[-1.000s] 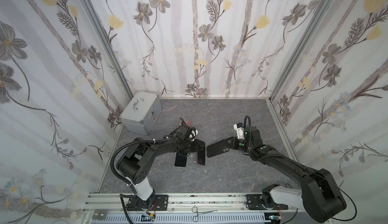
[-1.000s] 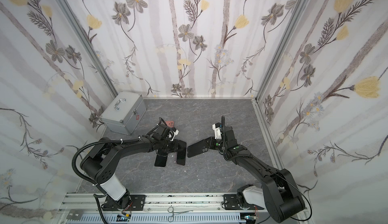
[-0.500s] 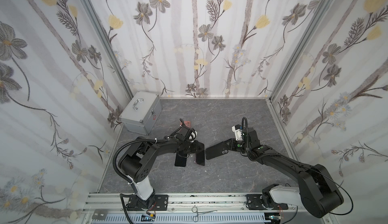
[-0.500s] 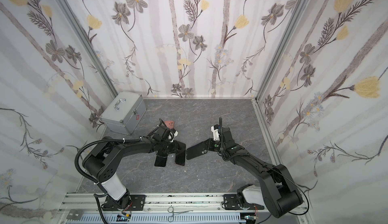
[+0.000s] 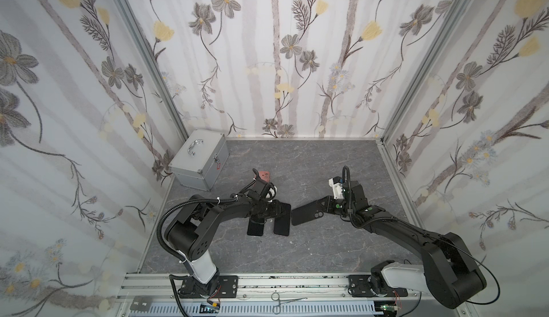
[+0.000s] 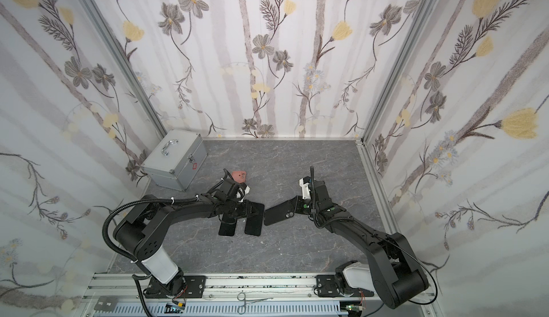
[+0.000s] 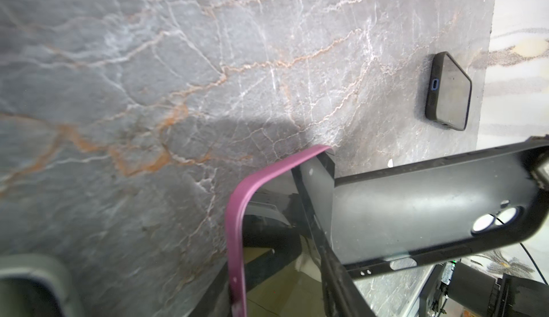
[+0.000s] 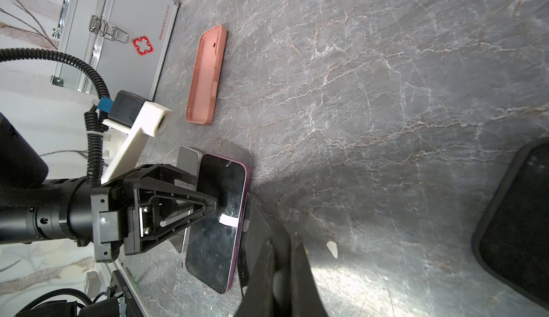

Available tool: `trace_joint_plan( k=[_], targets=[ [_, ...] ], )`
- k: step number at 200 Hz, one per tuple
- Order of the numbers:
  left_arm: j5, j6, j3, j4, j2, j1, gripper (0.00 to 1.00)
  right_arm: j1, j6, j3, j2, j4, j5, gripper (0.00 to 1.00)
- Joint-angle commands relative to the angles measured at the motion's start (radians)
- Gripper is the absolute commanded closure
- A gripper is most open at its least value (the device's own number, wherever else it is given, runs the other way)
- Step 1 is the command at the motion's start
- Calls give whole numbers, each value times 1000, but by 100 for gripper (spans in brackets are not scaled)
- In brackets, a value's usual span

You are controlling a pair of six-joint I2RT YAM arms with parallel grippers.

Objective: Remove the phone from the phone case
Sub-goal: 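Lower the purple-edged phone onto the table with the left gripper, then open the left gripper and lift it off the phone while the right holds the case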

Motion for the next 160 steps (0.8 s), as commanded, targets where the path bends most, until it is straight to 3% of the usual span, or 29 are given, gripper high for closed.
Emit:
trace_joint_plan(
  k=[1,75,114,138,160],
  targets=[
    [-20,-3,-8,-13,-16,2,55,0,-9,8,-1,18,32,100],
    [-70,-3,-36,-28,-62,8,53,0,-30,16,-8,-15,78,100],
    [-120,27,-18,-48,-153,9,52,-2,-56,35,-56,-46,104,100],
    [-133,119,20,-54,-257,7,52,-4,-116,58,-143,-53,92,100],
    [-175,277,64,-52,-373,-27,50,-7,-206,112,-212,-81,5,100]
  ],
)
